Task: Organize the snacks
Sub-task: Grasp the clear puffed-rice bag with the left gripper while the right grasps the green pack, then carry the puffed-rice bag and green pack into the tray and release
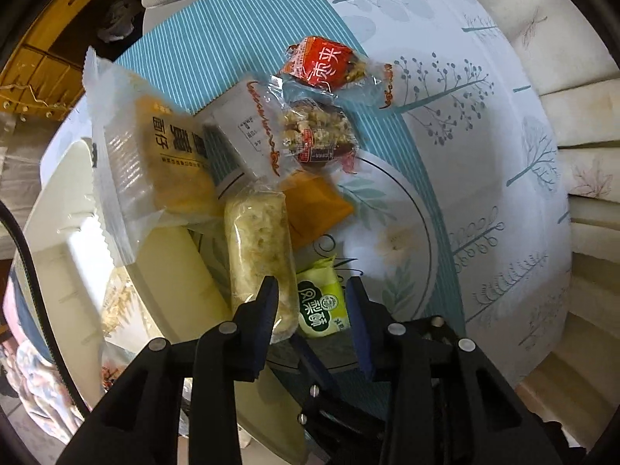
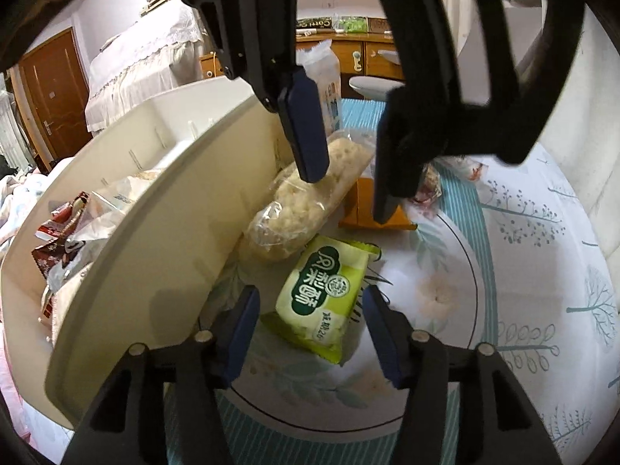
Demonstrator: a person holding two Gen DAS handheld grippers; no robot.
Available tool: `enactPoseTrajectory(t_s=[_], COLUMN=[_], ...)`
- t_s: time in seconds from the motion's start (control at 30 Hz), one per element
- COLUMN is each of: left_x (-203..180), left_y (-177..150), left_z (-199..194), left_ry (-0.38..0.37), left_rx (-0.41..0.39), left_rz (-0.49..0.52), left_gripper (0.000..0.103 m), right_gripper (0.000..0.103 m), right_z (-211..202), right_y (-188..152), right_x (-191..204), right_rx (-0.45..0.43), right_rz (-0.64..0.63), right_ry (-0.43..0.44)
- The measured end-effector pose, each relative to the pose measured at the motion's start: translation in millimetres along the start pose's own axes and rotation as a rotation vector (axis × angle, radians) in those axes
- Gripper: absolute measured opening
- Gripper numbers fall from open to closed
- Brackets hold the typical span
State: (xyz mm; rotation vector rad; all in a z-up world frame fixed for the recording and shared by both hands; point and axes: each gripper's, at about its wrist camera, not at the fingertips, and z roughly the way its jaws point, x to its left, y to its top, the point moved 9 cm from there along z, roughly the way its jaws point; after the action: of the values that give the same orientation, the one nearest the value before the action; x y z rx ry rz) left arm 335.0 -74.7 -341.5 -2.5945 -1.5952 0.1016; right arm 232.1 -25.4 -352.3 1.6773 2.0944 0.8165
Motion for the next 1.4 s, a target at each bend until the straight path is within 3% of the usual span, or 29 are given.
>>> enactPoseTrajectory(t_s=[0.17,0.33,0.7,0.87,0.97,1.2,1.4], left_x=[5.2,10.6,43.9,22.2,21.3,35.3,38.9], left_y=[0.3,-0.4,3.5,7.8,13.3,24.7,30.1], left_z=[1.0,-4.6,-2.0,11.2,19.8,32.3,27.9], left_ry=[-0.025,0.001,0.01,0.001,0.036,0.137,0.102], left_rx=[0.011,0.02,0.034,0.048,0.057,0.052,0.034], left_rz=[-0.028,-0.044,-0.101,-0.089,-0.081,-0.123,-0.15], left_gripper=[0.036,0.06,0.06,0.06,0.06,0.042,0.032], right_gripper=[0.04,0.039,0.039,0.039,0.039,0.039,0.039], right_z=[0.2,-0.6,-5.6,-7.2,-7.1,-12.0,-18.7], right_y=[0.8,1.0,-4.7,-8.2,-9.2,-12.7,-17.7], right_x=[-4.5,-8.7,-21.4,-22.9,-20.7,-27.2,-41.9], right_rx=[0.001,0.012,0.033,0.044,0.048,0.064,0.076], right_rz=[0.026,0.049,0.08,0.085,0.088,0.109,0.18], right_ry=[0.007,0.031,0.05,0.054,0.056,0.057,0.047])
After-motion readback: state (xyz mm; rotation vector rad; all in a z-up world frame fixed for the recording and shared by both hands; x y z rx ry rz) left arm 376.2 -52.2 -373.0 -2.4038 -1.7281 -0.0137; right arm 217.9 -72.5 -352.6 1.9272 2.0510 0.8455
